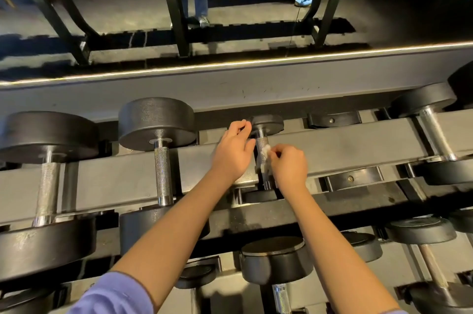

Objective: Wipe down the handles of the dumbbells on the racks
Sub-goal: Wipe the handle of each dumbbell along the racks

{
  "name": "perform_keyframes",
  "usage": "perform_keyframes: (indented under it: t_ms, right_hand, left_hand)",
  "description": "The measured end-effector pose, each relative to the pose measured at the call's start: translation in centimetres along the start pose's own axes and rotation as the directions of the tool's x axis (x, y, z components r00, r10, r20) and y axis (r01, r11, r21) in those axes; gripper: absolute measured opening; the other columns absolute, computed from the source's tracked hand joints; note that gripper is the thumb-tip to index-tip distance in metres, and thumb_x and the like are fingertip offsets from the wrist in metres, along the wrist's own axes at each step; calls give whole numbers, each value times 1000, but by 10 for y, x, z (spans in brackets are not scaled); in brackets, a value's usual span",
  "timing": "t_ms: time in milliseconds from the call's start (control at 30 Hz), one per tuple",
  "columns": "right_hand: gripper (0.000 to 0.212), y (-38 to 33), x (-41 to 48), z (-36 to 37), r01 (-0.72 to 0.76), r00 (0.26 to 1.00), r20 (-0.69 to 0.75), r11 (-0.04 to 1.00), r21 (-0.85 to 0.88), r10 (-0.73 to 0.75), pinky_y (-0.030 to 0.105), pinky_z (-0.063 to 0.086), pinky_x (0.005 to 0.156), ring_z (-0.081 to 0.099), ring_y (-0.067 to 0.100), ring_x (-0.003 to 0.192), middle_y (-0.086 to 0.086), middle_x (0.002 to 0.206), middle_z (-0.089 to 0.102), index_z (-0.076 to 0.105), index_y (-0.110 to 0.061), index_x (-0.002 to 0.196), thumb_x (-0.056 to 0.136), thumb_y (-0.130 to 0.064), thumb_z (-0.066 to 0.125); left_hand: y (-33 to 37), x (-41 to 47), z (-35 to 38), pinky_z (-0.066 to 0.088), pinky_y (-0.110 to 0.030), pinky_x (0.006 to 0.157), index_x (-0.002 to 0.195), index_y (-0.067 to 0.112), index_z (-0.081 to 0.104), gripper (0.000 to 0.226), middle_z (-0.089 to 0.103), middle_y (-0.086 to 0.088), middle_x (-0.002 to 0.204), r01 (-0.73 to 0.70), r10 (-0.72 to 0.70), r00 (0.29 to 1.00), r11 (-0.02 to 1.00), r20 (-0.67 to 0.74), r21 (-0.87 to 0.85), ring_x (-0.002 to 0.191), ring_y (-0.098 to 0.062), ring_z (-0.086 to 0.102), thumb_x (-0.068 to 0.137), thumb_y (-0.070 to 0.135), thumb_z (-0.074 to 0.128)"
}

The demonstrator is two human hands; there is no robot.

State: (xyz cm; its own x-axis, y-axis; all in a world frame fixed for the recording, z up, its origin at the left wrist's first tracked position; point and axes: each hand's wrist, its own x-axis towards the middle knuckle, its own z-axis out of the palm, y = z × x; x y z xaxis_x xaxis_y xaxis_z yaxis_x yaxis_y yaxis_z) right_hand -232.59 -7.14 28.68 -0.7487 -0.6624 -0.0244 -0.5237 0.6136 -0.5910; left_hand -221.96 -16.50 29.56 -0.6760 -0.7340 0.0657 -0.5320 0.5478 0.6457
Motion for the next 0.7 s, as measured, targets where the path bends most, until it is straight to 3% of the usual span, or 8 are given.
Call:
perform_keyframes:
  t_ms: [333,600,700]
  right_hand:
    - [18,-14,29,4,48,998,-42,987,154,-42,33,51,75,65,23,84,7,92,72,72,-9,100,92,-20,60]
    - [15,8,-11,-9,12,996,91,994,112,-22,31,48,73,63,24,81,10,88,70,71,-4,93,90,-16,62]
    - [13,16,-18,-12,-76,983,170,995,70,63,32,50,74,63,26,83,12,88,70,71,-6,89,89,-18,64]
  left_hand:
    - [-3,5,-10,43,-39,100,143,13,40,44,35,1,143,-24,24,997,1000,69,2,125,-16,42,101,24,41]
    - [-1,3,-15,40,-29,97,149,18,29,49,25,5,150,-9,4,992,999,126,40,123,-16,46,102,27,39]
    - [-1,1,-17,35,-34,108,150,19,27,50,22,6,154,-1,-6,986,999,166,45,134,-18,37,102,29,37]
